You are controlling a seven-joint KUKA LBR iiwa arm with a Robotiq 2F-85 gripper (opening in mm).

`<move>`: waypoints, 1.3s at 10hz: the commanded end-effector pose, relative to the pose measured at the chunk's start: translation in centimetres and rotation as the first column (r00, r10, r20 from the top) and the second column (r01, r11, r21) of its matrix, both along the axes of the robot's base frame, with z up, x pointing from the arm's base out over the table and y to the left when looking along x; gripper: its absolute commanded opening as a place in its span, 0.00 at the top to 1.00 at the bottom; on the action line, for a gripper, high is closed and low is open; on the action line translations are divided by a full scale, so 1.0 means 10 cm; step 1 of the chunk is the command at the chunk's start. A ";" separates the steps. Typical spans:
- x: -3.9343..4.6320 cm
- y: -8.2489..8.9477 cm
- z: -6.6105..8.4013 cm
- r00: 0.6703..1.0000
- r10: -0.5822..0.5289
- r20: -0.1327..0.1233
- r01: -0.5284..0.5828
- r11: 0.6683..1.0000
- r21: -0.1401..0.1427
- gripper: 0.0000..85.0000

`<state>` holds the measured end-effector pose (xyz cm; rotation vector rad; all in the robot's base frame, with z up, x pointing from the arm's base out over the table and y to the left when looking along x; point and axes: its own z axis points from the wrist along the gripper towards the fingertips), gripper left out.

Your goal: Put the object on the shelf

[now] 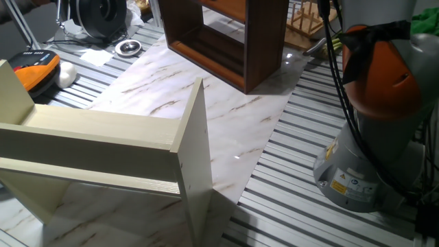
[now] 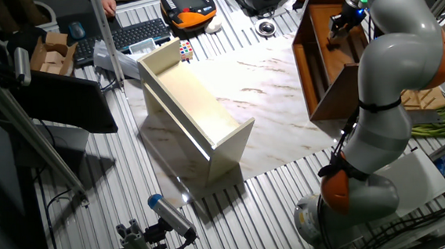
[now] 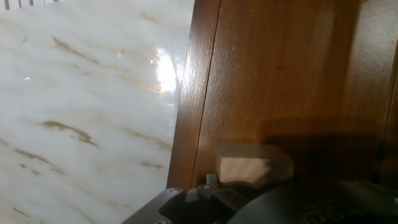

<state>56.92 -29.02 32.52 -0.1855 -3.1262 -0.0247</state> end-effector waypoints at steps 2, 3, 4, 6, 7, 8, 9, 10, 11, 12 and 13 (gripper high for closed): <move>-0.001 0.00 0.00 1.000 -0.011 0.001 0.011 1.000 -0.003 0.60; -0.003 -0.01 0.00 1.000 -0.016 0.001 0.016 1.000 -0.003 0.60; -0.003 0.00 0.00 1.000 -0.027 0.001 0.027 1.000 -0.003 0.40; -0.005 -0.01 0.00 0.999 -0.040 0.001 0.040 0.999 0.005 0.40; -0.006 -0.01 0.00 0.999 -0.045 0.002 0.045 0.999 0.005 0.40; -0.006 -0.01 0.00 0.999 -0.047 0.004 0.047 0.999 0.002 0.40; -0.006 -0.01 0.00 0.998 -0.057 0.005 0.057 0.998 0.000 0.20; -0.008 -0.01 0.00 0.998 -0.062 0.010 0.062 0.998 -0.002 0.20; -0.011 -0.01 0.00 0.998 -0.068 0.016 0.068 0.998 -0.005 0.20; -0.010 -0.01 0.00 0.997 -0.073 0.016 0.073 0.997 -0.007 0.20; -0.013 -0.01 0.02 0.997 -0.071 0.011 0.071 0.997 -0.004 0.20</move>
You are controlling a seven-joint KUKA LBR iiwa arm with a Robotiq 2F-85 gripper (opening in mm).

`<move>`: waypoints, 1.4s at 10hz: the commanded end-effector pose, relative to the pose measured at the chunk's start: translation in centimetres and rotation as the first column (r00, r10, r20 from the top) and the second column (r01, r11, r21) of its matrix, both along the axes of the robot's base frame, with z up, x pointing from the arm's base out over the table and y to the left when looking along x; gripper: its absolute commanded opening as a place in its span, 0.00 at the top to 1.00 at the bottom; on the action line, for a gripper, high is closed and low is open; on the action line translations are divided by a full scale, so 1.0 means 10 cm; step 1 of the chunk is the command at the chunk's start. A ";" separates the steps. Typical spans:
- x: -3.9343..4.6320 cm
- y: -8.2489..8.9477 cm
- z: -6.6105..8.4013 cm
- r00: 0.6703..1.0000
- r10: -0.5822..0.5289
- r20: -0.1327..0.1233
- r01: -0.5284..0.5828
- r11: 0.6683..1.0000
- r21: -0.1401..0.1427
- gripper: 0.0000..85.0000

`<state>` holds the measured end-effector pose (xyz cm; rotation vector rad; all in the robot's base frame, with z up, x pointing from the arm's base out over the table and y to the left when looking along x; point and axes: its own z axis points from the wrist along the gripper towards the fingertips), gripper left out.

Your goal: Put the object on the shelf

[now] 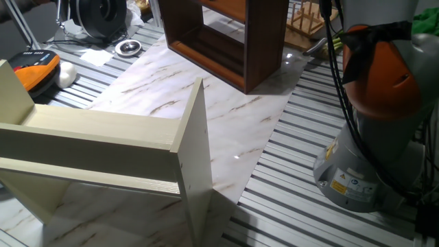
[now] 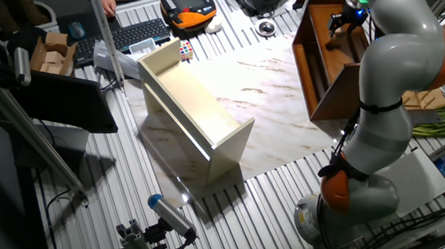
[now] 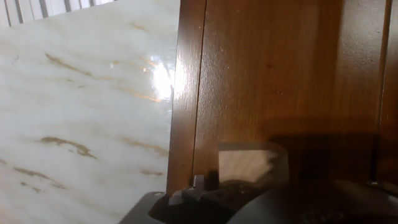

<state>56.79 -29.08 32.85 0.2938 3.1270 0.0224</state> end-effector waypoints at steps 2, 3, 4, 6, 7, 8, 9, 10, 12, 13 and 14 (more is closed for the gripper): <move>-0.014 0.04 0.11 1.000 0.004 -0.011 -0.004 1.000 0.000 0.20; -0.022 0.06 0.17 1.000 0.006 -0.015 -0.006 1.000 -0.006 0.20; -0.012 0.07 0.25 1.000 0.013 -0.028 -0.013 1.000 -0.009 0.20; 0.056 0.25 0.45 0.999 0.002 -0.054 -0.003 1.000 -0.014 0.20; 0.087 0.38 0.57 0.999 0.001 -0.052 -0.002 1.000 -0.014 0.20; 0.115 0.51 0.67 0.998 -0.004 -0.066 0.003 1.000 -0.016 0.20; 0.123 0.67 0.77 0.997 -0.021 -0.078 0.020 1.000 -0.016 0.20; 0.129 0.80 0.83 0.995 -0.042 -0.086 0.041 0.999 -0.016 0.20; 0.115 1.05 0.83 0.994 -0.080 -0.080 0.079 0.997 -0.016 0.40; 0.093 1.17 0.77 0.993 -0.095 -0.066 0.095 0.996 -0.005 0.40; 0.082 1.27 0.74 0.993 -0.106 -0.061 0.105 0.994 -0.007 0.40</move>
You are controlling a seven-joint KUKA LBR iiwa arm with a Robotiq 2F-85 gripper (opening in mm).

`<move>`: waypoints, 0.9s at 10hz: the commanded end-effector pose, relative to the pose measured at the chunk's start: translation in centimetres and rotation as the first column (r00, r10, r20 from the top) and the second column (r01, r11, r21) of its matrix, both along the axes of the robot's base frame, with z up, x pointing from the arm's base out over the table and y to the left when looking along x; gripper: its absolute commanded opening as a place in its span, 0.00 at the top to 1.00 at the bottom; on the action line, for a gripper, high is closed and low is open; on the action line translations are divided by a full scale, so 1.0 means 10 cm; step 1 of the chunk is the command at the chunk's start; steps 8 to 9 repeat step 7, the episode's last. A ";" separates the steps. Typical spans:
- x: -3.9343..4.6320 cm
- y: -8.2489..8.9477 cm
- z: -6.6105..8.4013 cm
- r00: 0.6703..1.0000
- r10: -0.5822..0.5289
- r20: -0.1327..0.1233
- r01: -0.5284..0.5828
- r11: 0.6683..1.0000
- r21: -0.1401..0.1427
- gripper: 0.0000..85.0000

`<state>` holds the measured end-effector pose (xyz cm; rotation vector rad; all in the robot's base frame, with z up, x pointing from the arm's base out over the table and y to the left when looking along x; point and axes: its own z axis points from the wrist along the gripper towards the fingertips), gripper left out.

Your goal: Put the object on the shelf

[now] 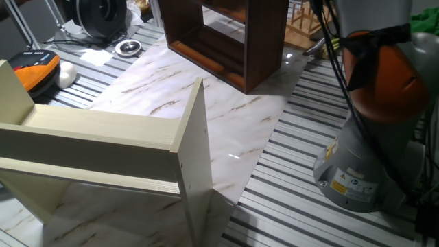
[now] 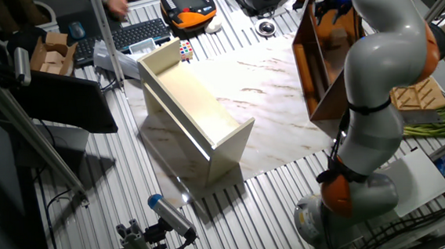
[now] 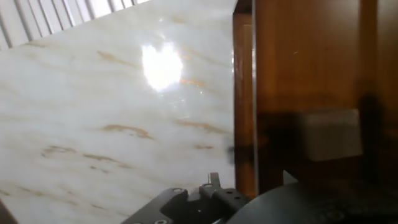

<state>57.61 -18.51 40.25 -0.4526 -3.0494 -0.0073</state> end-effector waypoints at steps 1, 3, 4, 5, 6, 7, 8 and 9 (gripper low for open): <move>-0.002 0.29 0.00 1.000 -0.007 0.001 0.007 1.000 -0.002 0.40; 0.001 0.38 0.01 1.000 -0.002 0.000 0.002 1.000 0.002 0.40; 0.013 0.42 0.02 1.000 -0.003 -0.001 0.003 1.000 0.000 0.40; 0.035 0.46 0.01 1.000 -0.002 0.000 0.002 1.000 -0.009 0.40; 0.056 0.50 0.00 1.000 -0.007 0.001 0.007 1.000 -0.009 0.40; 0.078 0.53 -0.01 1.000 -0.010 0.000 0.010 1.000 -0.009 0.40; 0.078 0.53 -0.01 1.000 -0.010 0.000 0.010 1.000 -0.009 0.40; 0.078 0.53 -0.01 1.000 -0.010 0.000 0.010 1.000 -0.009 0.40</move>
